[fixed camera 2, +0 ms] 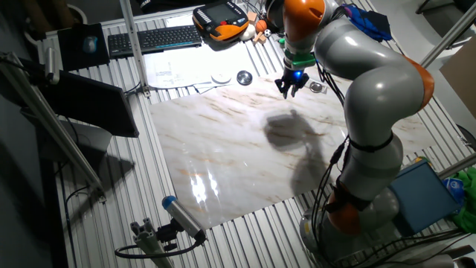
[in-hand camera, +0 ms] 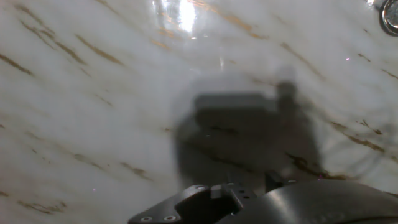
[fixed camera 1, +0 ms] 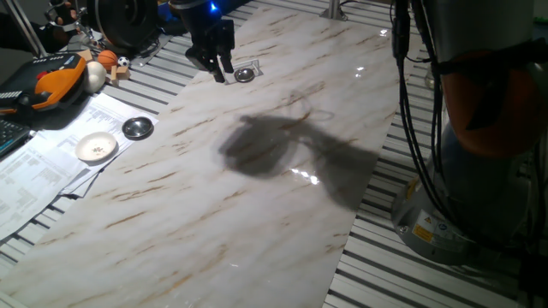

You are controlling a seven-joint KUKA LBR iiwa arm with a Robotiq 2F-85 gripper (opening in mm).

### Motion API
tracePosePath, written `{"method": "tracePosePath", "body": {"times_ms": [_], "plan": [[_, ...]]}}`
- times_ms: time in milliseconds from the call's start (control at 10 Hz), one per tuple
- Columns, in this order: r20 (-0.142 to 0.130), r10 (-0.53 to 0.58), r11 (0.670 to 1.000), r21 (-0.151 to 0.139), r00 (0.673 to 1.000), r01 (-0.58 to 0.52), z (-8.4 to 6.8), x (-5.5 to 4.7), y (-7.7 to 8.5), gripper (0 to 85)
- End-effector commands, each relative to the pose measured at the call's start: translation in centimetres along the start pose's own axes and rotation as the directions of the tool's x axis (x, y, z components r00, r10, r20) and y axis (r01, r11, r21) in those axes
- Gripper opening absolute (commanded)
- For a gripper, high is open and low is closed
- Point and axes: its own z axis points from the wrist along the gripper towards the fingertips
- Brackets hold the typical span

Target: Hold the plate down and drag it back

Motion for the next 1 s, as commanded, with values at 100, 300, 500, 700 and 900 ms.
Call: {"method": "tracePosePath", "body": {"times_ms": [100, 300, 500, 700, 900], "plan": [[0.004, -0.005, 1.000, -0.002, 1.000, 0.005, 0.02, 0.04, 0.02, 0.0], [0.009, -0.068, 0.998, -0.001, 0.998, 0.068, 0.03, 0.11, 0.06, 0.0], [0.008, -0.219, 0.976, -0.005, 0.976, 0.219, 0.04, 0.16, 0.11, 0.0], [0.009, -0.372, 0.928, -0.008, 0.928, 0.372, 0.07, 0.19, 0.17, 0.0], [0.007, -0.431, 0.902, -0.010, 0.902, 0.431, 0.08, 0.20, 0.18, 0.0]]}}
